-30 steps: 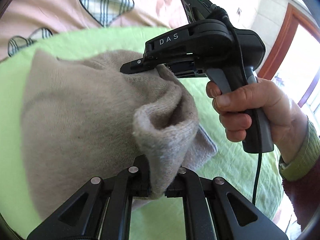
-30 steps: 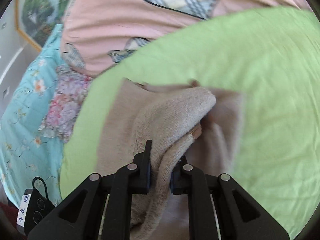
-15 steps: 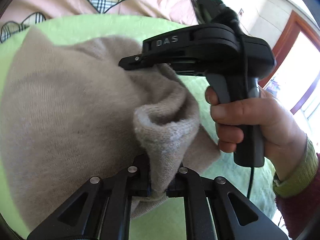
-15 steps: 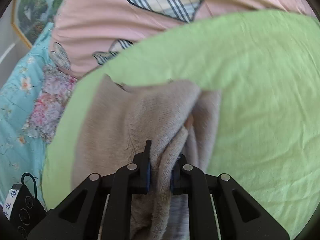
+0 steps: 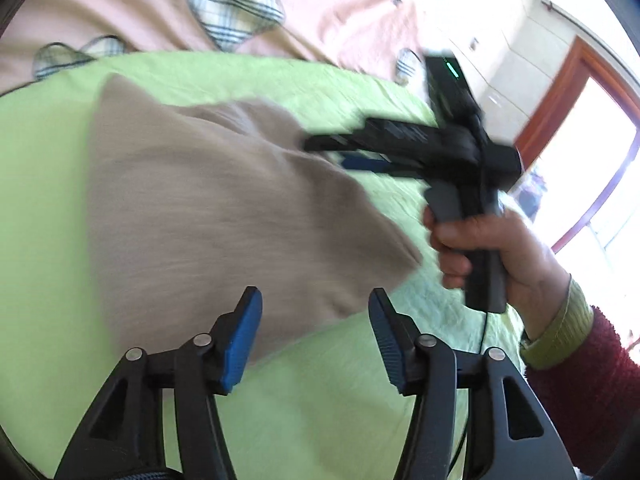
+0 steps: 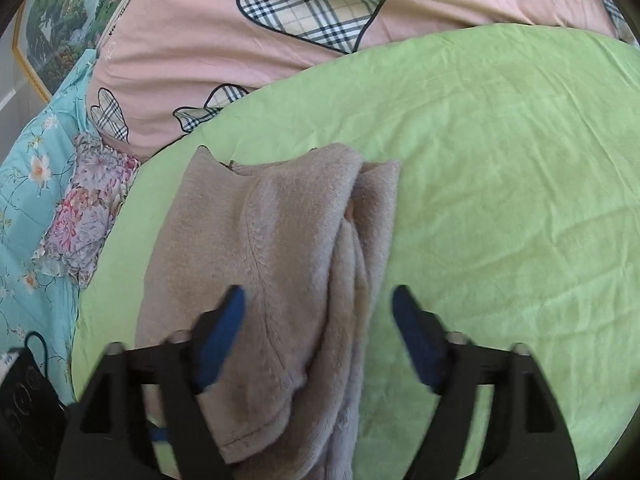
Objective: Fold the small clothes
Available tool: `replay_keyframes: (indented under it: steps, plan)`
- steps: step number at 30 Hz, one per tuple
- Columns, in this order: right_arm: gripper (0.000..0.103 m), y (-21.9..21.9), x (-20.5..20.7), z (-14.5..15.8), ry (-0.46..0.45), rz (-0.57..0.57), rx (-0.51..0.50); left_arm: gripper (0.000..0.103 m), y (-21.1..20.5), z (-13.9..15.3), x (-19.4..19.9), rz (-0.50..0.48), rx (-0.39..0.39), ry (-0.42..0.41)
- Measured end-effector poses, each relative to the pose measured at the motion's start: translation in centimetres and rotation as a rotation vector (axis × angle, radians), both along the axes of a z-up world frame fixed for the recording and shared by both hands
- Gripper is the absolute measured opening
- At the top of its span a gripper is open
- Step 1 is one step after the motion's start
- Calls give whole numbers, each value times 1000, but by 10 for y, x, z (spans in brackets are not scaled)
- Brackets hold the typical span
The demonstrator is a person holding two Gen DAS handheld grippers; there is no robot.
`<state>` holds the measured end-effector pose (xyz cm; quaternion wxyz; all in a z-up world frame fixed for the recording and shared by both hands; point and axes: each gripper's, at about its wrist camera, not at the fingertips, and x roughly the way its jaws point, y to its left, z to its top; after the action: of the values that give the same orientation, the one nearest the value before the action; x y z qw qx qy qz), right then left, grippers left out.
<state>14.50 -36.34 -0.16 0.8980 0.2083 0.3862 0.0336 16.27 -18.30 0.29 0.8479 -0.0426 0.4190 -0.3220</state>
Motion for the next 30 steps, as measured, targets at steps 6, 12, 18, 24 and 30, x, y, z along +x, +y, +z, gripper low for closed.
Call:
replay_keyframes:
  steps: [6,12,18,24,30]
  plan:
    - [81,1,-15,-11,17,14,86,71,58,1,53,156,-35,38]
    - [81,5,-17,-22,38,29,144,74,81,-9,84,185,-108,161]
    - [81,2,-12,-27,37,43,184,75,86,-29,106,198,-142,234]
    - [81,-1,0,-32,34,53,214,79,78,-47,136,196,-206,304]
    - [70,7,14,-40,50,88,236,52,73,-55,144,191,-238,285]
